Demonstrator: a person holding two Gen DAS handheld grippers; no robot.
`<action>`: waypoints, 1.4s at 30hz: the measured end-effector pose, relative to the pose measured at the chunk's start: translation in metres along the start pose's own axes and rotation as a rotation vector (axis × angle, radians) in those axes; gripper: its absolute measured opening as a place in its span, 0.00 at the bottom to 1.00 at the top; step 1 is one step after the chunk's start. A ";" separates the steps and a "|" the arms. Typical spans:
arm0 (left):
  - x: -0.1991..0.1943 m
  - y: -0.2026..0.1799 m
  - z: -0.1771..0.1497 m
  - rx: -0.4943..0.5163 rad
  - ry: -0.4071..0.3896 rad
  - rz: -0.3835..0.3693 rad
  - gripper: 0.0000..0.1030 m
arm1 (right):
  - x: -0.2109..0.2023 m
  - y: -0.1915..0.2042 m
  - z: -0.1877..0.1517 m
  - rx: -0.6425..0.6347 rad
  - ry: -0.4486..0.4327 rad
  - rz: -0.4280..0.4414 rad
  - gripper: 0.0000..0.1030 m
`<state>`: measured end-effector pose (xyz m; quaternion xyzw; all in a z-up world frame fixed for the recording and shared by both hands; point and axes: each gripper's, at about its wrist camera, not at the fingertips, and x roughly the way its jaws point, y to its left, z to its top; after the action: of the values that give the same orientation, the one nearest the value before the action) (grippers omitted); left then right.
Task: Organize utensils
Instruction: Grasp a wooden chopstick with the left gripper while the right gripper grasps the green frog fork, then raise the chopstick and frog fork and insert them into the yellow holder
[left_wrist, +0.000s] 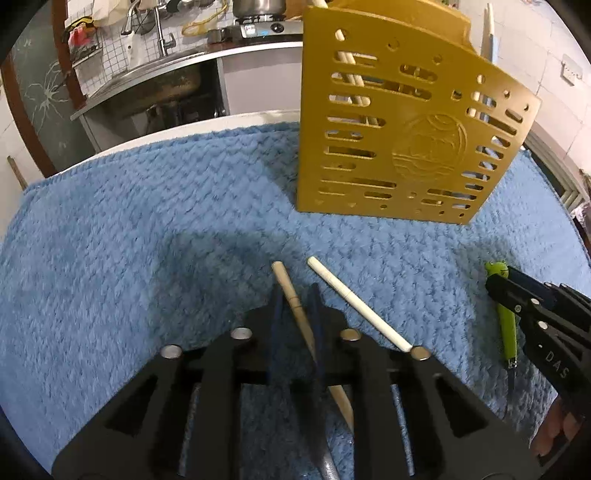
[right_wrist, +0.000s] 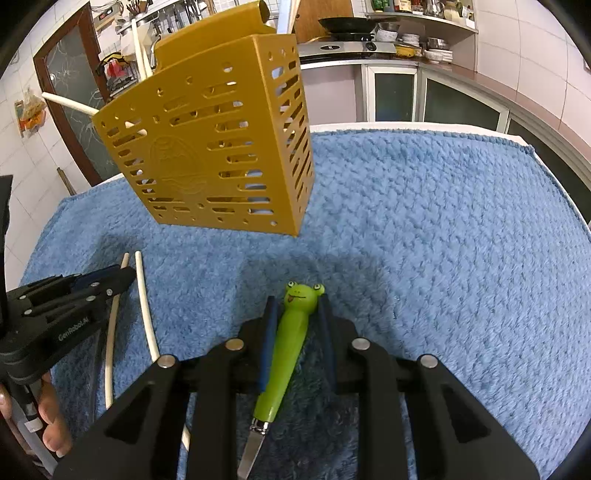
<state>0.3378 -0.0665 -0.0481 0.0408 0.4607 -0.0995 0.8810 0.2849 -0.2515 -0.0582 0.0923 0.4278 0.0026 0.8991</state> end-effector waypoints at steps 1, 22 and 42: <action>-0.002 0.003 -0.001 -0.006 -0.001 -0.010 0.10 | -0.001 0.001 -0.001 -0.001 -0.001 -0.002 0.22; -0.084 0.002 -0.002 -0.021 -0.288 -0.138 0.06 | -0.064 0.001 0.005 0.014 -0.215 0.029 0.18; -0.149 -0.007 -0.001 -0.001 -0.525 -0.164 0.04 | -0.125 0.002 0.008 0.028 -0.487 0.038 0.18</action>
<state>0.2527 -0.0530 0.0741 -0.0242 0.2184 -0.1774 0.9593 0.2118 -0.2611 0.0433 0.1105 0.1968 -0.0089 0.9742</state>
